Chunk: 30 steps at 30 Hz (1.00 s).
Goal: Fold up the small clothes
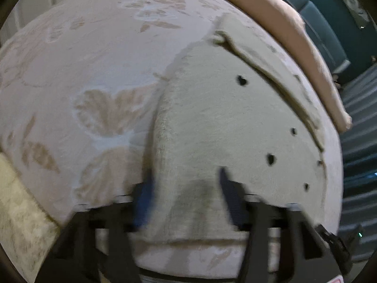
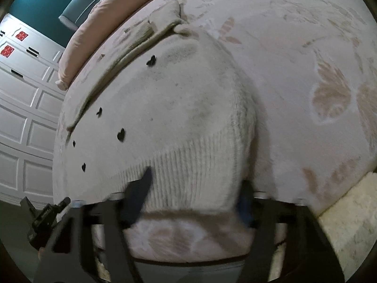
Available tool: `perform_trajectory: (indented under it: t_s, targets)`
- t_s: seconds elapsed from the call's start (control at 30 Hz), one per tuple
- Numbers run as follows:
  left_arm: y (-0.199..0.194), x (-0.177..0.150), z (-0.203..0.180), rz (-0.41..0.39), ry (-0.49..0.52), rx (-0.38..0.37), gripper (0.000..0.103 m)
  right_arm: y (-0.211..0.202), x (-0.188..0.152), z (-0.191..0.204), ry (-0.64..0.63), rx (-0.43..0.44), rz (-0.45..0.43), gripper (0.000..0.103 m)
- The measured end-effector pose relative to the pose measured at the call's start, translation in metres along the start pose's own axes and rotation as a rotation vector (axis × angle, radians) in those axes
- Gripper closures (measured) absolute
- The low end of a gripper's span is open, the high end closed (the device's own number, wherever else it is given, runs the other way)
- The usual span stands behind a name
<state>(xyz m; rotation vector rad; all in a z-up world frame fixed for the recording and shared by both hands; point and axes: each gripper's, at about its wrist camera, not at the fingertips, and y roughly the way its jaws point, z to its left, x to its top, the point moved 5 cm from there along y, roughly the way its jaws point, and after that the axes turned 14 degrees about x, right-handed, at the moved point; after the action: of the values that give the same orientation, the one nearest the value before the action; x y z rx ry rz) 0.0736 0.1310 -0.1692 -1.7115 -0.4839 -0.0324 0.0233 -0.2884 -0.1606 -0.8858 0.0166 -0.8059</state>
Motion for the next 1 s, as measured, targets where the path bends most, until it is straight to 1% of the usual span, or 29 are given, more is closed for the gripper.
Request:
perform_trajectory:
  t_s: [0.03, 0.07, 0.1, 0.17, 0.23, 0.3, 0.37, 0.47, 0.5, 0.57, 0.7, 0.8, 0.87, 0.9, 0.93, 0.97, 1.0]
  targets:
    - [-0.001, 0.002, -0.003, 0.014, 0.008, -0.029, 0.097, -0.002, 0.002, 0.004, -0.010, -0.005, -0.011, 0.088]
    - [-0.005, 0.003, -0.006, 0.013, 0.015, -0.056, 0.096, -0.005, 0.004, 0.006, -0.018, -0.006, -0.017, 0.093]
    - [-0.012, 0.005, -0.008, -0.004, 0.024, -0.078, 0.097, -0.012, 0.005, 0.010, -0.025, 0.005, -0.038, 0.095]
    - [-0.027, 0.007, -0.011, -0.036, 0.054, -0.088, 0.097, -0.029, 0.006, 0.019, -0.041, 0.029, -0.076, 0.096]
    - [-0.043, 0.007, -0.009, -0.055, 0.067, -0.094, 0.098, -0.042, 0.005, 0.024, -0.067, 0.025, -0.095, 0.097]
    - [-0.056, 0.002, -0.004, -0.055, 0.068, -0.108, 0.098, -0.055, 0.000, 0.029, -0.102, 0.006, -0.092, 0.098]
    - [-0.065, -0.005, 0.001, -0.051, 0.085, -0.105, 0.099, -0.065, -0.010, 0.029, -0.123, -0.013, -0.073, 0.098]
    - [-0.076, -0.023, 0.008, -0.035, 0.123, -0.087, 0.099, -0.075, -0.033, 0.020, -0.142, -0.064, -0.018, 0.098]
    - [-0.080, -0.034, 0.013, -0.019, 0.137, -0.079, 0.099, -0.079, -0.046, 0.014, -0.147, -0.087, 0.014, 0.098]
    - [-0.083, -0.057, 0.024, 0.025, 0.157, -0.070, 0.099, -0.085, -0.067, 0.006, -0.148, -0.112, 0.073, 0.098]
    - [-0.093, -0.109, 0.046, 0.123, 0.194, -0.043, 0.099, -0.106, -0.121, -0.006, -0.158, -0.151, 0.216, 0.098]
    - [-0.104, -0.135, 0.058, 0.184, 0.191, -0.035, 0.099, -0.123, -0.146, -0.005, -0.147, -0.153, 0.277, 0.098]
    - [-0.116, -0.131, 0.060, 0.176, 0.178, -0.040, 0.099, -0.130, -0.146, 0.000, -0.138, -0.139, 0.285, 0.098]
    - [-0.121, -0.122, 0.056, 0.157, 0.172, -0.049, 0.099, -0.132, -0.136, 0.006, -0.140, -0.122, 0.267, 0.098]
    - [-0.128, -0.105, 0.049, 0.121, 0.170, -0.068, 0.099, -0.134, -0.120, 0.013, -0.149, -0.100, 0.238, 0.098]
    - [-0.131, -0.090, 0.043, 0.093, 0.171, -0.085, 0.099, -0.134, -0.096, 0.022, -0.162, -0.070, 0.190, 0.098]
    - [-0.136, -0.063, 0.028, 0.042, 0.183, -0.124, 0.099, -0.133, -0.073, 0.030, -0.175, -0.050, 0.141, 0.098]
